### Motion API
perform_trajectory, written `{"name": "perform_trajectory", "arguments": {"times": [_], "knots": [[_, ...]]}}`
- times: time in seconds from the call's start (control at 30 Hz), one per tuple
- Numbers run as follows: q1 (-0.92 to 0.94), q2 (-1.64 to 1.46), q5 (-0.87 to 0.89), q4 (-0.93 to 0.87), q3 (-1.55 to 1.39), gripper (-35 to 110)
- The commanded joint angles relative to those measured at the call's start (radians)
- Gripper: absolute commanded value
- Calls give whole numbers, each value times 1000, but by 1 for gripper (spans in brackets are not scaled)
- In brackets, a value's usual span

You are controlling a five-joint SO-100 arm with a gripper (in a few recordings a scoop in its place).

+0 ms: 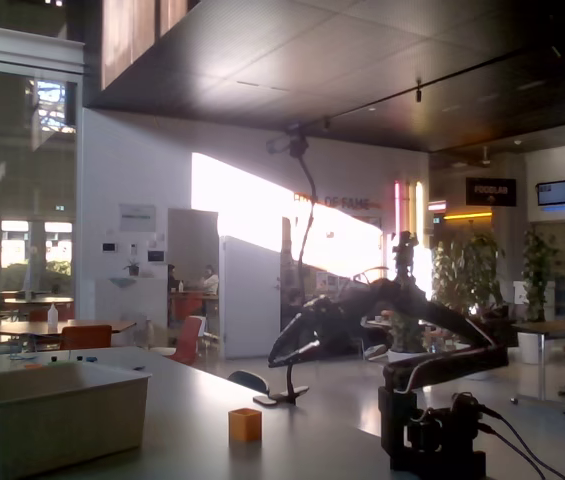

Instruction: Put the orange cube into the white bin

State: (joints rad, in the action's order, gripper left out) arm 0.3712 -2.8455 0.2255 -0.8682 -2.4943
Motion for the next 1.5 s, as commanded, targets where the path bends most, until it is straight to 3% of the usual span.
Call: {"name": "perform_trajectory", "arguments": {"times": [0.0,0.27,0.47,0.6,1.03,1.47], "knots": [[71,397,8,-127,325,-1],[391,1032,104,-584,1080,-1],[517,1361,150,-788,1430,-1],[565,1520,152,-804,1526,8],[657,1720,150,-807,1542,61],[652,1879,149,-779,1552,82]]}}
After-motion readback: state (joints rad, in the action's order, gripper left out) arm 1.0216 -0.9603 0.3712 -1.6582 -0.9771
